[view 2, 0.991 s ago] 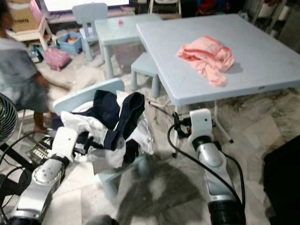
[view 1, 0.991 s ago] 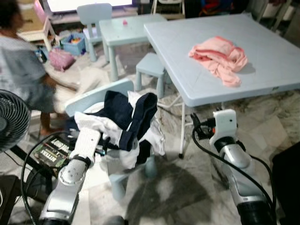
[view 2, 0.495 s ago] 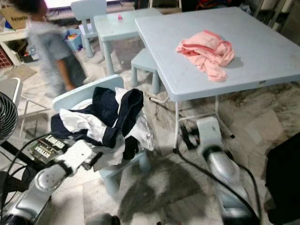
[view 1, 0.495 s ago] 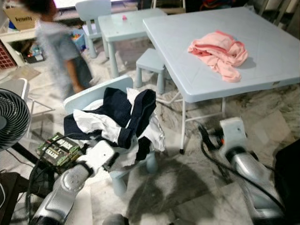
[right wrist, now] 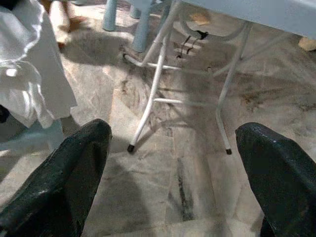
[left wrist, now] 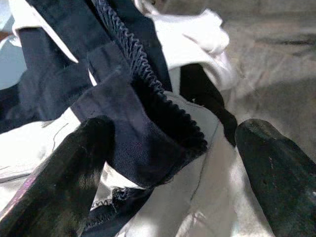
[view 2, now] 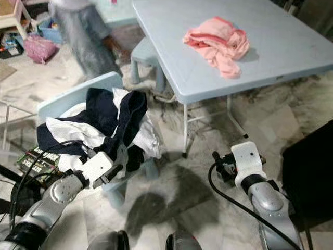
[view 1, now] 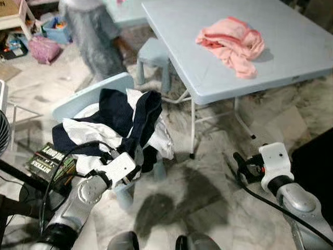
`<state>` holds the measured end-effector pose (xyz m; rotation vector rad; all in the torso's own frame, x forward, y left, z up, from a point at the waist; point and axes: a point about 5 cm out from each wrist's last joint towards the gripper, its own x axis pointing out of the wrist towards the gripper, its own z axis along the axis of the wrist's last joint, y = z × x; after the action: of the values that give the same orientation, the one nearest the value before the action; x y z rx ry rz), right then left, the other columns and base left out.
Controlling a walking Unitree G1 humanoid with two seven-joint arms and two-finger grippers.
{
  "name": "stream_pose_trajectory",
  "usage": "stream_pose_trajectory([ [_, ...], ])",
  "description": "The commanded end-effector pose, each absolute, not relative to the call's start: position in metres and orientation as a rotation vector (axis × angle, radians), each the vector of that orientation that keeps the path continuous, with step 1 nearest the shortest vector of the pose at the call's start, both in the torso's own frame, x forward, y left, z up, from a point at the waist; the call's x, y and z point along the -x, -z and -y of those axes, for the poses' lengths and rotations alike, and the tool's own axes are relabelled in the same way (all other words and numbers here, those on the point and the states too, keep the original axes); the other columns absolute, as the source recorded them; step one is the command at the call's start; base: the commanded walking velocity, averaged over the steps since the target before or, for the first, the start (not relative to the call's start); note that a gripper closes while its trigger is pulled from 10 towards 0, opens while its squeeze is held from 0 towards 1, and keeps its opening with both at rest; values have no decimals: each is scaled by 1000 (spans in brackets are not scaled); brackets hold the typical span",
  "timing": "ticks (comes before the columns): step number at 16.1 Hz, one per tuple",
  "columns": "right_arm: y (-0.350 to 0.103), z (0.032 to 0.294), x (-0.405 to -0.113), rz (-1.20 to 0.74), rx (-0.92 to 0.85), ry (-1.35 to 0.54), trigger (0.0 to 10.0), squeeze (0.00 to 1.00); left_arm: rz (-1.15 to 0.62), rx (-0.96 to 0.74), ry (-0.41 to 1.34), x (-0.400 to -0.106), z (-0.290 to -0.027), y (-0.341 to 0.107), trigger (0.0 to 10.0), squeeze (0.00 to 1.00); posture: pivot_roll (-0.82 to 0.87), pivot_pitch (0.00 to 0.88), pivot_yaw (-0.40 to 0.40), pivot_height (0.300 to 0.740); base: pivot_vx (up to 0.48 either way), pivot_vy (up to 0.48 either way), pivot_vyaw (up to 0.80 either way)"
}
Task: Hang hanger
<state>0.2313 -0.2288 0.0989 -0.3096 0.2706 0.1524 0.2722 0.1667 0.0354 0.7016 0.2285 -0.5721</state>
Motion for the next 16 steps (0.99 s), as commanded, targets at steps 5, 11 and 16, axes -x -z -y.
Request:
stream_pose_trajectory([
  [5,-108,220,-228,-274,306,-240,10000,0,-233,-699,492,-284,-179,-30,0,0,-186,173,-37,740,0,0,0],
  [11,-116,220,-235,-239,328,-234,10000,0,-187,-705,449,-295,-181,-33,0,0,-190,152,-36,740,0,0,0],
  [16,-115,217,-241,-220,324,-229,10000,0,-176,-665,445,-296,-183,-35,0,0,-171,137,-35,740,0,0,0],
])
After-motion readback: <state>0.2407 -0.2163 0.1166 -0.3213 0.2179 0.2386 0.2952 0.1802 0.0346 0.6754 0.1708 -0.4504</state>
